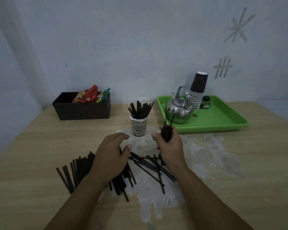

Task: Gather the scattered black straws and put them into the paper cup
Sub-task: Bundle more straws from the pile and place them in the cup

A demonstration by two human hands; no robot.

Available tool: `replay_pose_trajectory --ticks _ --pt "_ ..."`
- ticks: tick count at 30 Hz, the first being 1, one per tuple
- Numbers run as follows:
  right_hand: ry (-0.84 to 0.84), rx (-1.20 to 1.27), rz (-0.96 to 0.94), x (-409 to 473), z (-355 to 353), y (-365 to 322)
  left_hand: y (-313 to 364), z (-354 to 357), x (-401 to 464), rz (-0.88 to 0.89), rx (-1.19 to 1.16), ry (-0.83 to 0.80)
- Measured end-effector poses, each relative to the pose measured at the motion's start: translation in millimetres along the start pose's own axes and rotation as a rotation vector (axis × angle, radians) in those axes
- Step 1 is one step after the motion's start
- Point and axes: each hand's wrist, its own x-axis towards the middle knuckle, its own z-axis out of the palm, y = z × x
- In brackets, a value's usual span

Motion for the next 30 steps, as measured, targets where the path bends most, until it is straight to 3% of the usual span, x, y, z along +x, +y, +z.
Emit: replay_pose_trajectory --ticks 8,16,26,30 --pt "0.017 -0.009 0.027 4 3 4 -3 8 29 -0.017 -0.010 0.007" --pt "0.066 0.300 -0.019 38 23 -28 -7 11 64 0.125 0.007 0.057" --pt "0.317 0.437 -0.089 101 71 -45 -17 19 68 0.225 0.140 0.040" --pt "0.353 0.360 -0.078 110 78 -41 -17 18 66 0.244 0.137 0.060"
